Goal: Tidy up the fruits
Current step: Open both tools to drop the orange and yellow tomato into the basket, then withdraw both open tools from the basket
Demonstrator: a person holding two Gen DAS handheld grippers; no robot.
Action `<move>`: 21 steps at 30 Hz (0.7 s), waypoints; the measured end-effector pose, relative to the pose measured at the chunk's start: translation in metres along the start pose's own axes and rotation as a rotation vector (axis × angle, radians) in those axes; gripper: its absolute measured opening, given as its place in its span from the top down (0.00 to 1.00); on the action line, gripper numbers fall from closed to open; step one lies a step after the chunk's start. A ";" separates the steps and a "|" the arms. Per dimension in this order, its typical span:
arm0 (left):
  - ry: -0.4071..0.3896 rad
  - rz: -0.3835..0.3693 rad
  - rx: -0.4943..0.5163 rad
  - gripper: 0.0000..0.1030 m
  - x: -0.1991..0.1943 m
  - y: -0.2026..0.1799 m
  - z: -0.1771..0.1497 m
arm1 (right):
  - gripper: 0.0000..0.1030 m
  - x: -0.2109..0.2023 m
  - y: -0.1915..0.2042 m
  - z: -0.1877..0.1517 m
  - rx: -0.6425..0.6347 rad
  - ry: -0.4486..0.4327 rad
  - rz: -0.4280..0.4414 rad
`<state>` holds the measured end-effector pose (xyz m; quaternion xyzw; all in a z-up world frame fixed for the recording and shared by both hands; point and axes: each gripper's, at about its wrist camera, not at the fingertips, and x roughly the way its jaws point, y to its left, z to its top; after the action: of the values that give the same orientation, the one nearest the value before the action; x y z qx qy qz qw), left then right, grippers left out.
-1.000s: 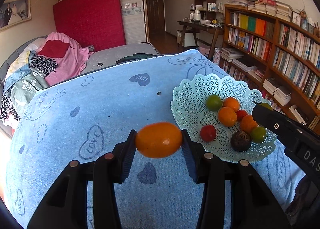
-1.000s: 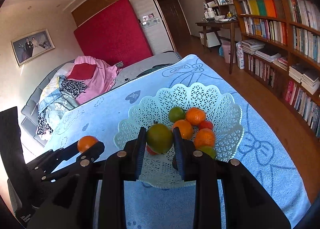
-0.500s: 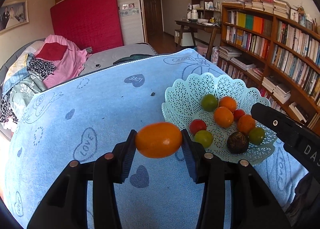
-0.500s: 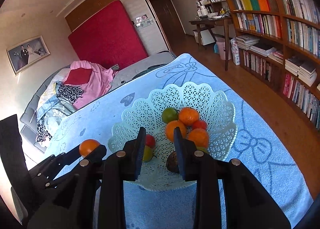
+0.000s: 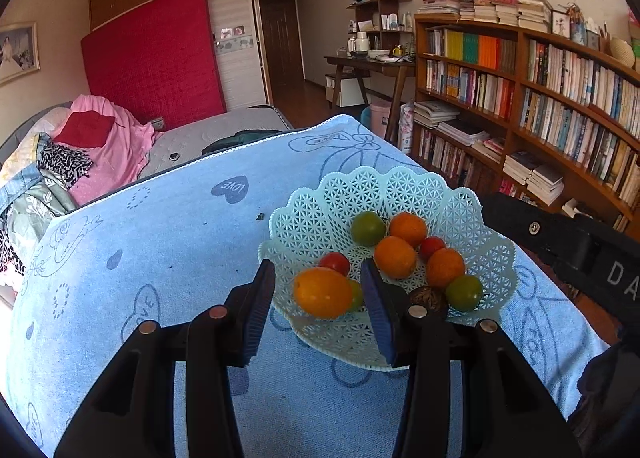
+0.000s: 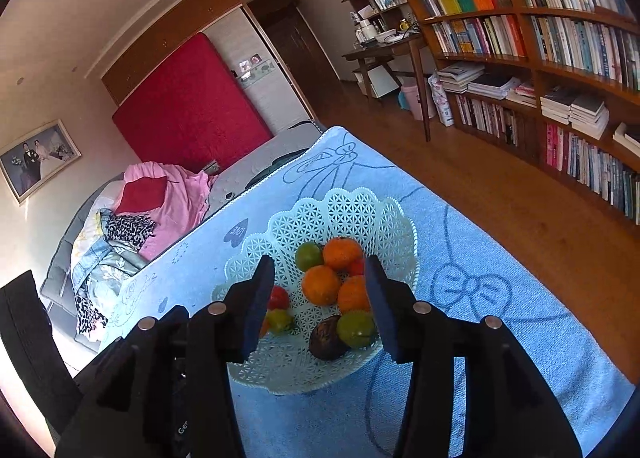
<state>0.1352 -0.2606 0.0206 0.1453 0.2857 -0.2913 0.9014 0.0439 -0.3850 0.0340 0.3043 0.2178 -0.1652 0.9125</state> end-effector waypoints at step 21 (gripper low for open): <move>0.025 -0.012 -0.098 0.45 0.007 0.031 -0.008 | 0.45 0.006 -0.004 -0.002 0.006 0.000 -0.028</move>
<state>0.1553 -0.2358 0.0132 0.1028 0.3118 -0.2804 0.9020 0.0465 -0.3880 0.0277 0.3039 0.2214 -0.1789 0.9092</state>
